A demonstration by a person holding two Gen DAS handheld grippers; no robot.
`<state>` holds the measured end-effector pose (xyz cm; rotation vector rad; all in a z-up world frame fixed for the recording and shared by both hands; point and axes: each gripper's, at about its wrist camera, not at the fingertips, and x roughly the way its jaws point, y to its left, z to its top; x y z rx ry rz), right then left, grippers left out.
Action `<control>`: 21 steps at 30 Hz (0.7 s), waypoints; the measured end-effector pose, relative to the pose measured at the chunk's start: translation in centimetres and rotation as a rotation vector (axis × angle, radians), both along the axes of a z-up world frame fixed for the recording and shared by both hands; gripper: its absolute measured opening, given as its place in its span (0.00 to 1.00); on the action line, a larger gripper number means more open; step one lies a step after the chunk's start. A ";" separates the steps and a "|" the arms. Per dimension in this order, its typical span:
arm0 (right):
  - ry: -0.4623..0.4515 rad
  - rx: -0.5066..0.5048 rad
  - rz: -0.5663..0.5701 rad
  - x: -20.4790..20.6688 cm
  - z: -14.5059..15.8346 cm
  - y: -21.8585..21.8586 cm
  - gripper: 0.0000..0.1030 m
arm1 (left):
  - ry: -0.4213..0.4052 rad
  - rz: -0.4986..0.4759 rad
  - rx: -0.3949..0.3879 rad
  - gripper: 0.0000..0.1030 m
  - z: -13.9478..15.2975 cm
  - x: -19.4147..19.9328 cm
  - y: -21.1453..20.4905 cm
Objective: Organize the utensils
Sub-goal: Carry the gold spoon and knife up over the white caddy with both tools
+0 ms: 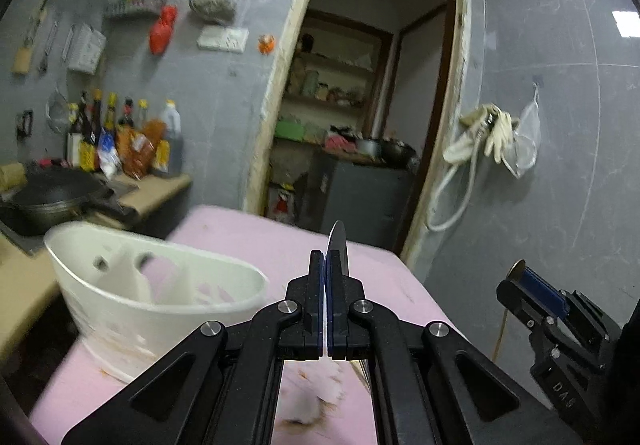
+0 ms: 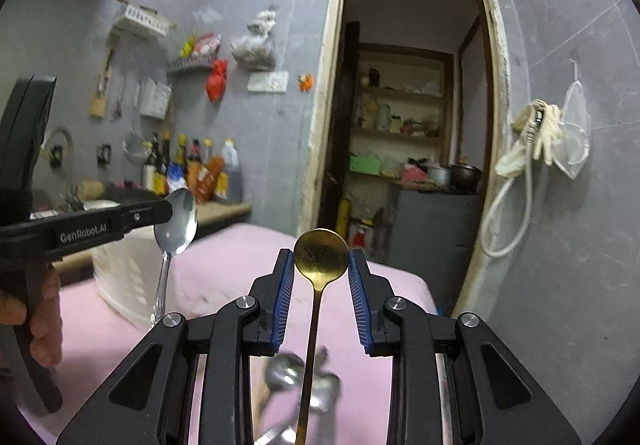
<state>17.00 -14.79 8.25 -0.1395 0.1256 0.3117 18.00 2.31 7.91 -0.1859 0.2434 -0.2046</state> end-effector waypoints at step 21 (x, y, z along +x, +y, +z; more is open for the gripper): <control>-0.147 0.202 0.309 6.1 6.8 13.3 0.24 | -0.199 0.428 0.067 0.00 7.1 0.7 16.2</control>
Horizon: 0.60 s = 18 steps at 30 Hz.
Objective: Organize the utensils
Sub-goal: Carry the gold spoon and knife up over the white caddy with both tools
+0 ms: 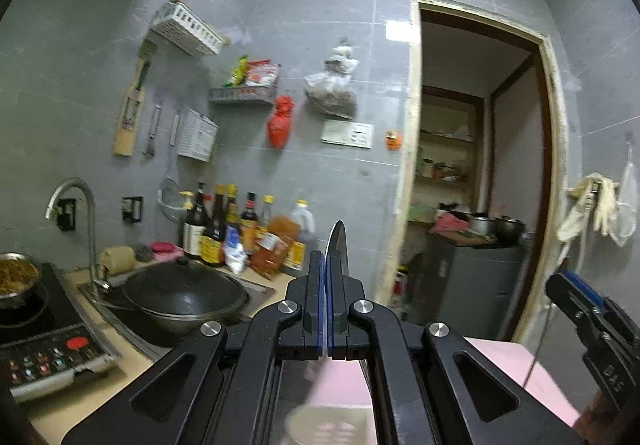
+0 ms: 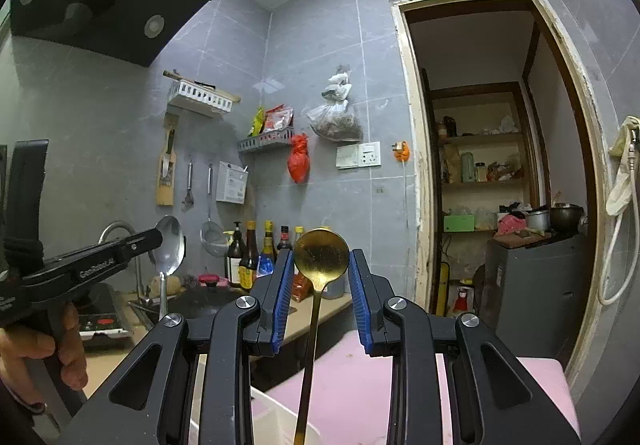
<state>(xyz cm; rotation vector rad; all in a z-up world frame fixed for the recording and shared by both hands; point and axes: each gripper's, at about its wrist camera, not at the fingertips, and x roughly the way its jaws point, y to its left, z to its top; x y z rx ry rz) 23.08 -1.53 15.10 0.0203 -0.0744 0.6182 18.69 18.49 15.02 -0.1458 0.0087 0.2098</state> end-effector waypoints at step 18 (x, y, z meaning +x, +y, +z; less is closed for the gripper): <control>0.033 -0.128 -0.081 1.1 -6.8 4.2 0.25 | -0.007 0.062 0.069 0.00 -7.5 2.3 -0.1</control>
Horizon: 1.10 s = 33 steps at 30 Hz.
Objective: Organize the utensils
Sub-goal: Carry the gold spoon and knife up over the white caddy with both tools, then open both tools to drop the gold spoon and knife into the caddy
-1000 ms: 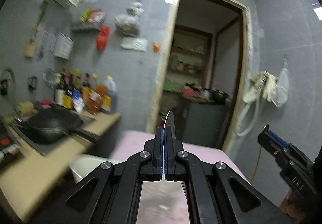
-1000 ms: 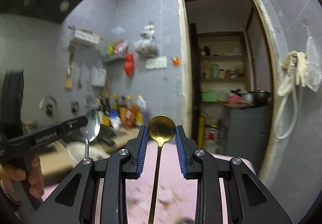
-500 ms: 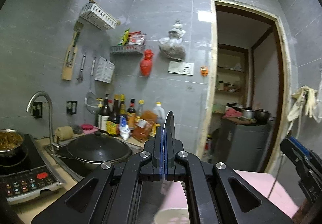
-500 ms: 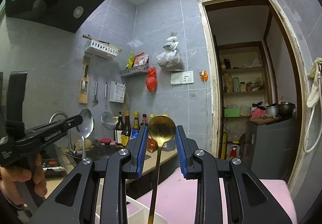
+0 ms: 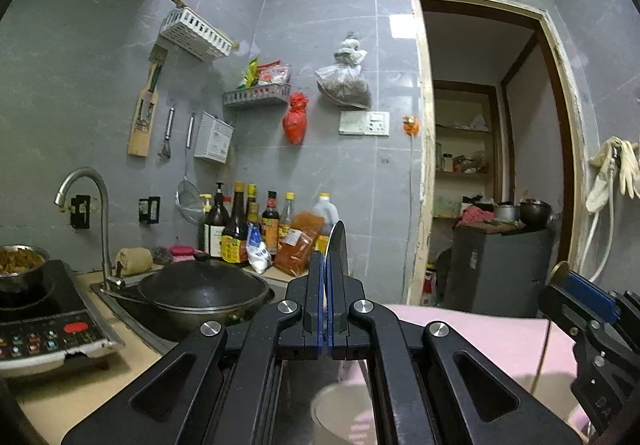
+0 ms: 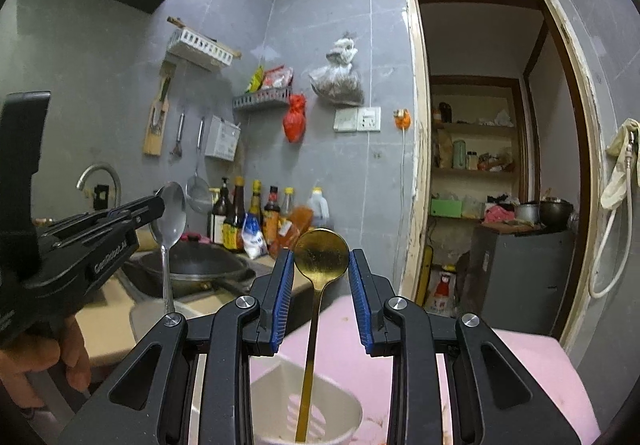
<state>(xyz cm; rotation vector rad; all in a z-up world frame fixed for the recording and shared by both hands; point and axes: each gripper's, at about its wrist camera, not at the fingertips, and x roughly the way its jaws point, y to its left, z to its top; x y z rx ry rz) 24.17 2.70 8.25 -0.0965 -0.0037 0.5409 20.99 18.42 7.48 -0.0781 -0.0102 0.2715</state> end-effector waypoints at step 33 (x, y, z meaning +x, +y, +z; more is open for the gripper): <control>0.110 0.035 -0.173 -3.0 2.7 -7.1 1.00 | 0.099 -0.207 -0.149 0.82 2.7 -3.2 -3.0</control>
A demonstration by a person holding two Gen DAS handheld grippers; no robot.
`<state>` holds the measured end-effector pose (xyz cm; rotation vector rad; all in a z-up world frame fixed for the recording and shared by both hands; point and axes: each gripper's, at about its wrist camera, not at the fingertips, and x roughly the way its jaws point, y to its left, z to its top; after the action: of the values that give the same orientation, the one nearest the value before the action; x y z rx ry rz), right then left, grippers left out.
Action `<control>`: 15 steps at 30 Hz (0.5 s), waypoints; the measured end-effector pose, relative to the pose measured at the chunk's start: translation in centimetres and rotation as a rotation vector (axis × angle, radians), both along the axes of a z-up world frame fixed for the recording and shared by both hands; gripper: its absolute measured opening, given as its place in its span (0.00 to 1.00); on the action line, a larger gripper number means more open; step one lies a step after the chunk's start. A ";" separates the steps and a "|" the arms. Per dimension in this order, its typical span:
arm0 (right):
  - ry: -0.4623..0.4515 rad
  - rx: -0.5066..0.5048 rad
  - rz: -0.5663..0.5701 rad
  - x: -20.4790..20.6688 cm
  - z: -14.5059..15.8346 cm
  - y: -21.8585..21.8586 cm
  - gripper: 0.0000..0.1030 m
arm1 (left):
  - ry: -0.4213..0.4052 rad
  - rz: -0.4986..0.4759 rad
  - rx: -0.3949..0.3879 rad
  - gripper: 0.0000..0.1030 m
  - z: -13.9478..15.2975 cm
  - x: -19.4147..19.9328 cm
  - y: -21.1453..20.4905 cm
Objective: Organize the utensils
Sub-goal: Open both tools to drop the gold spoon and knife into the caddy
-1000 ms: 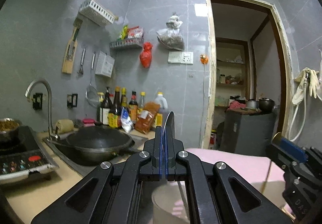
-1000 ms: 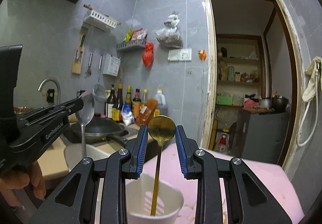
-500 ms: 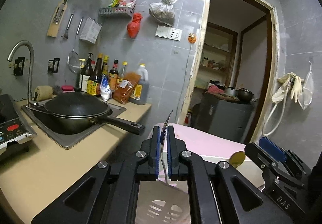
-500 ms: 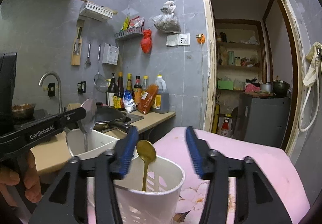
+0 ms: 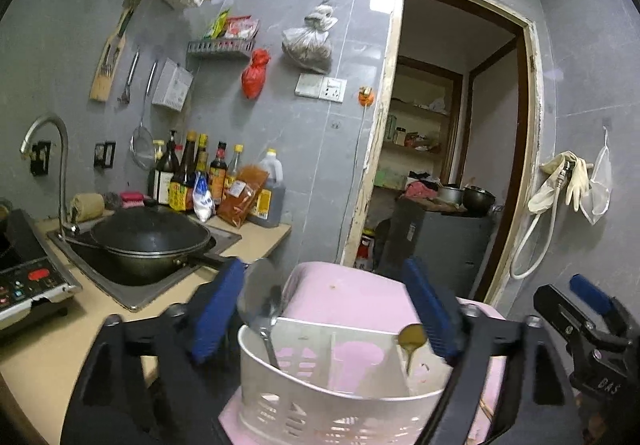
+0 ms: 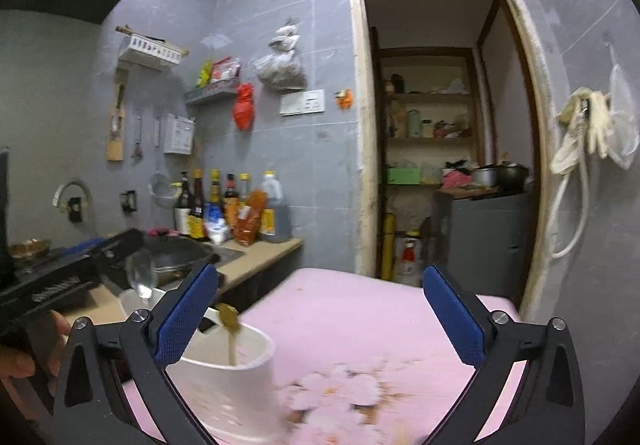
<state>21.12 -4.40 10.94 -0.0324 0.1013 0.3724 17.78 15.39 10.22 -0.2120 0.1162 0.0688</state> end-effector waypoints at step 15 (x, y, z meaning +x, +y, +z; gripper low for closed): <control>-0.056 -0.164 -0.342 -3.9 -1.2 -8.6 1.00 | 0.052 -0.058 0.145 0.91 -2.0 -2.9 -9.6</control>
<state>17.24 -13.00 9.69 -0.1852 0.0800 0.0211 14.84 5.81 8.18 -0.0620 0.1684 0.0247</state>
